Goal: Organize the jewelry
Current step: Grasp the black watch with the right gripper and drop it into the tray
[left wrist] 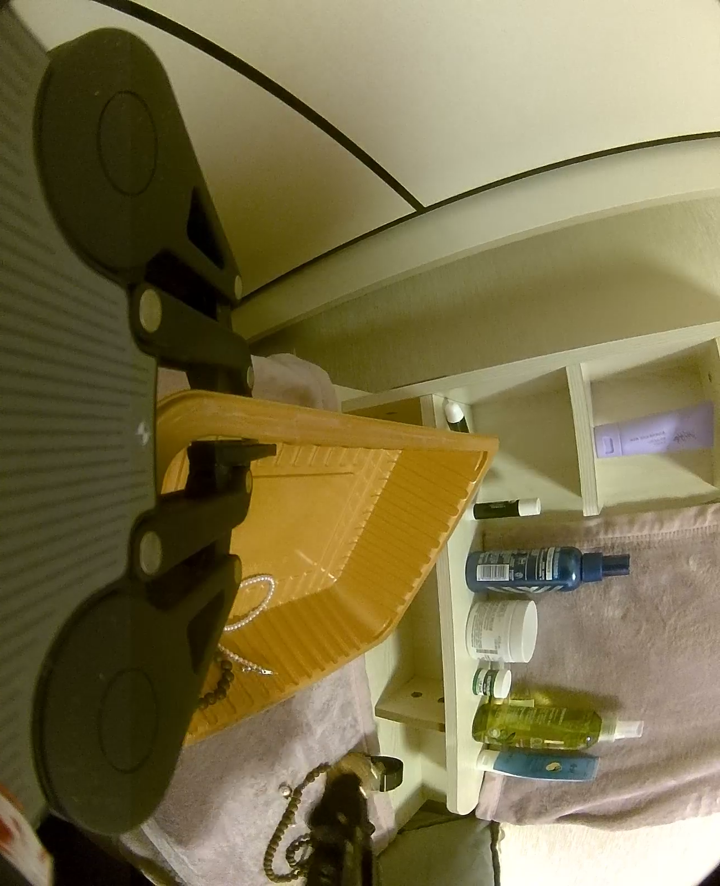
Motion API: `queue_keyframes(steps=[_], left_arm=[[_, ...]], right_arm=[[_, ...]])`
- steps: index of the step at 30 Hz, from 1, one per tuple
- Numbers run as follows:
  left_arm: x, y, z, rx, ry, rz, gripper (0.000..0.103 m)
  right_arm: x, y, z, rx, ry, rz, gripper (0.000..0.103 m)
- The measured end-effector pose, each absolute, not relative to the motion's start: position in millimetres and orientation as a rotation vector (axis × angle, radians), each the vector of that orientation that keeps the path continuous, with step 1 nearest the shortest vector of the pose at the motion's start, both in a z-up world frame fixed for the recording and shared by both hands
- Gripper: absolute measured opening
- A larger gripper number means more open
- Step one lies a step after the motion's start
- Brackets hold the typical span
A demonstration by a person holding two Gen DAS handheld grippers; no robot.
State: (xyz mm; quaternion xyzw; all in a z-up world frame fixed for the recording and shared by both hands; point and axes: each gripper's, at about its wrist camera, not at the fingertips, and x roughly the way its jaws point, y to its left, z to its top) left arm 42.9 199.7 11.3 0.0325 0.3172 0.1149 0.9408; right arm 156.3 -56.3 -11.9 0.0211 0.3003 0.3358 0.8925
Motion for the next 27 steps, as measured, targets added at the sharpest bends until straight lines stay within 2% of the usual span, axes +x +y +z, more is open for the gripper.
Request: queue_keyframes(steps=[9,25,27], left_arm=[[44,200,13,0.066,0.647,0.233,0.005],[45,200,14,0.070,0.643,0.232,0.006],[45,201,14,0.065,0.648,0.233,0.006]], right_arm=[[150,-4,-19,0.052,0.698,0.858,0.009],[140,16,-30,0.062,0.737,0.974,0.010],[139,15,-28,0.061,0.726,0.965,0.015]])
